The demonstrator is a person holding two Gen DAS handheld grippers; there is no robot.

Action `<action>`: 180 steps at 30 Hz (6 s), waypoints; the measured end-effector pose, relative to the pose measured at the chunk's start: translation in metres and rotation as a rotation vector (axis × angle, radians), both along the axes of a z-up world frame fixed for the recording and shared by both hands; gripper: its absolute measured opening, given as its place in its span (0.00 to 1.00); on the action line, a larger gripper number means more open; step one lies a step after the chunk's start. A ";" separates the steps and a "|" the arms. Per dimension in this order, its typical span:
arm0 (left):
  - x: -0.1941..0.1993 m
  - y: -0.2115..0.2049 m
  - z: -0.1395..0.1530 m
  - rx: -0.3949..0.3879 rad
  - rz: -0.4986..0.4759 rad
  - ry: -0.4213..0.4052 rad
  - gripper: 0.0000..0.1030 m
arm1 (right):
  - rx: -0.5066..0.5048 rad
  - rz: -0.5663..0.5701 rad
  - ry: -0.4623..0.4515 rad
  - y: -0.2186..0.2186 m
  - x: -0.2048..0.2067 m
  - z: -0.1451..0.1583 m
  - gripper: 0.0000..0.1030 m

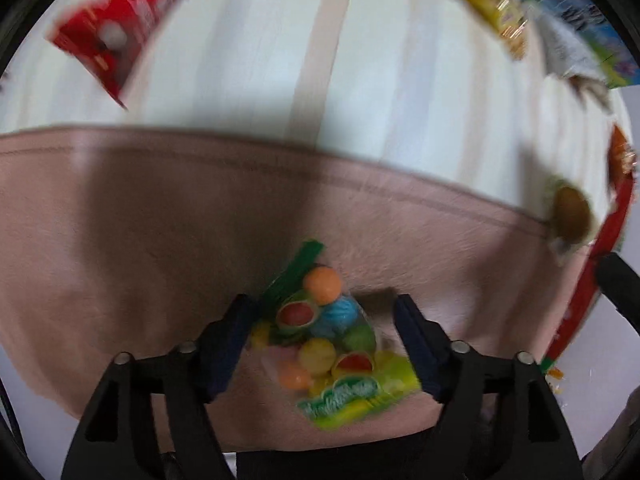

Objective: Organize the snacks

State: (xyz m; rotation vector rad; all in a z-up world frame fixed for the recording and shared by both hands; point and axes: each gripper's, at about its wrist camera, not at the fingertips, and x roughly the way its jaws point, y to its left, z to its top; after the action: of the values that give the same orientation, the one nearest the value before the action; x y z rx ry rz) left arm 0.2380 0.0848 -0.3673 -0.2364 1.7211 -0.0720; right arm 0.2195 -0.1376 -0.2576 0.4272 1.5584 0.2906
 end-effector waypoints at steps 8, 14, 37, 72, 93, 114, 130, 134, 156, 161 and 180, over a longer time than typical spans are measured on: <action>-0.022 0.014 0.002 -0.040 0.126 0.045 0.74 | 0.010 0.013 0.021 0.008 -0.006 -0.005 0.42; -0.072 0.061 0.000 -0.196 0.468 0.098 0.74 | 0.028 -0.003 0.024 0.007 -0.008 -0.008 0.42; -0.056 -0.044 -0.029 -0.037 0.076 0.013 0.93 | 0.003 -0.017 0.029 0.006 -0.010 -0.022 0.42; 0.230 -0.030 0.257 -0.067 -0.025 -0.562 0.67 | -0.101 -0.059 -0.392 -0.060 0.231 0.160 0.42; 0.296 -0.016 0.139 -0.005 -0.026 -0.222 0.88 | -0.239 0.155 0.011 -0.035 0.315 0.012 0.76; 0.262 -0.020 0.227 0.041 -0.046 -0.478 1.00 | -0.238 0.072 -0.165 -0.031 0.289 0.091 0.95; 0.142 -0.012 0.220 0.123 -0.008 -0.583 1.00 | -0.197 -0.164 -0.180 -0.103 0.161 0.101 0.96; 0.143 -0.009 0.175 0.109 0.006 -0.473 1.00 | -0.191 -0.285 -0.063 -0.135 0.141 0.051 0.96; 0.176 -0.033 0.063 0.079 -0.089 -0.286 0.66 | -0.264 -0.235 -0.032 -0.127 0.126 -0.021 0.52; 0.118 -0.012 0.058 0.050 -0.078 -0.253 0.66 | -0.236 -0.149 -0.014 -0.109 0.092 -0.020 0.52; 0.013 -0.012 0.014 0.005 -0.032 -0.159 0.65 | -0.309 -0.068 0.003 -0.066 0.016 -0.052 0.51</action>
State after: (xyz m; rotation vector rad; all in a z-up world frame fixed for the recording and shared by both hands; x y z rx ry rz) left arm 0.2512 0.0729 -0.3530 -0.1943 1.5669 -0.1074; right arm 0.2359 -0.2039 -0.3095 0.2375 1.5565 -0.0056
